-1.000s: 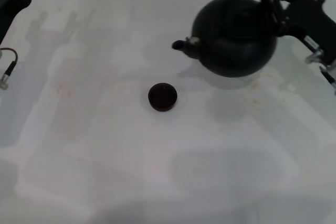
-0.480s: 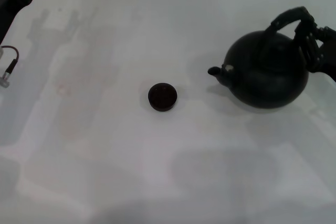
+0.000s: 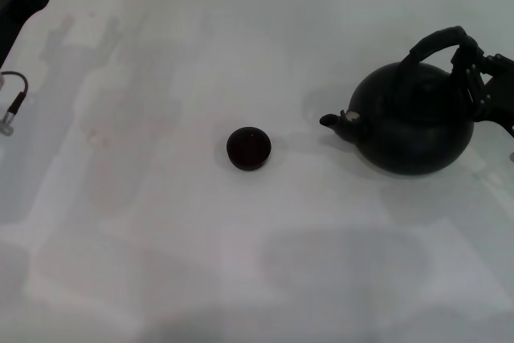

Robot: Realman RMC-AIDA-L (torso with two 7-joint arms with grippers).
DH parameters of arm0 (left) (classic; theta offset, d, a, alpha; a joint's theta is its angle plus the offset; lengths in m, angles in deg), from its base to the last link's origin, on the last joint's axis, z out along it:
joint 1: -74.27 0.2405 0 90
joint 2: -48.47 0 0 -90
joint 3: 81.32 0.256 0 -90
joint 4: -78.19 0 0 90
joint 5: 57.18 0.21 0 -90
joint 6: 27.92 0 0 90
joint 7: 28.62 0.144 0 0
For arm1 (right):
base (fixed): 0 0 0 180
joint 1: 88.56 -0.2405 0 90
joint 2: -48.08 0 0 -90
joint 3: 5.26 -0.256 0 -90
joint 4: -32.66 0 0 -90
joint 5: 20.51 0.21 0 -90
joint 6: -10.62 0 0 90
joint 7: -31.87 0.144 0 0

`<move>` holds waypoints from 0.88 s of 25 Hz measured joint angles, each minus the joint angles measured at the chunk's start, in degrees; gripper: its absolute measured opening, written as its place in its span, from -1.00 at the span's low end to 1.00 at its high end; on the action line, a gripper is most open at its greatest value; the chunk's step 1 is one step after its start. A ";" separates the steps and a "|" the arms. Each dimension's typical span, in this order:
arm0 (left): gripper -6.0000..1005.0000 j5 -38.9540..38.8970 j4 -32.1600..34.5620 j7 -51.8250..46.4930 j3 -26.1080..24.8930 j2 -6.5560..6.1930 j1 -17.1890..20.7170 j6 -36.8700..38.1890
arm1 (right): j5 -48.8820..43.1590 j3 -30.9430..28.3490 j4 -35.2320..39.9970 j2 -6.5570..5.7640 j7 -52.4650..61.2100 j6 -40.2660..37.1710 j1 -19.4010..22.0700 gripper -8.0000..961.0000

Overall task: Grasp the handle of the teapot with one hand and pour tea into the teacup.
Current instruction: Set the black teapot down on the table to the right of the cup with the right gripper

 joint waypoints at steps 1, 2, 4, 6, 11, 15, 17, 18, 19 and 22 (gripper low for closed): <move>0.72 0.00 0.00 0.00 0.00 0.00 0.04 0.00 | 0.00 0.00 -0.03 0.02 -0.10 0.19 0.00 -0.76; 0.72 0.00 0.00 0.00 0.00 0.00 0.06 0.00 | -0.01 0.00 -0.11 0.03 -0.11 0.38 0.02 -0.76; 0.72 0.00 -0.01 0.00 0.00 0.00 0.07 0.00 | 0.02 0.00 -0.14 0.03 -0.12 0.53 0.13 -0.76; 0.72 0.00 -0.06 0.00 0.00 0.00 0.07 0.00 | 0.10 -0.01 -0.13 0.02 -0.13 0.69 0.31 -0.76; 0.72 0.00 -0.53 0.00 0.00 0.00 -0.03 0.00 | 0.10 0.00 -0.25 -0.02 0.15 0.81 0.44 -0.69; 0.72 0.00 -0.61 0.00 0.00 0.00 -0.18 0.00 | -0.02 0.24 -0.33 -0.04 0.43 1.10 0.51 -0.59; 0.72 0.00 -0.62 0.00 0.00 0.00 -0.19 0.00 | -0.19 0.43 -0.33 -0.05 0.97 1.10 0.56 -0.52; 0.72 0.00 -0.63 0.00 0.00 0.00 -0.19 0.00 | -0.35 0.49 -0.33 -0.07 1.71 1.10 0.57 -0.47; 0.72 0.00 -0.62 0.00 0.00 0.00 -0.19 0.00 | -0.50 0.52 -0.33 -0.10 2.71 1.10 0.57 -0.42; 0.72 0.00 -0.62 0.00 0.00 0.00 -0.19 0.00 | -0.62 0.55 -0.34 -0.21 5.98 1.10 0.57 -0.28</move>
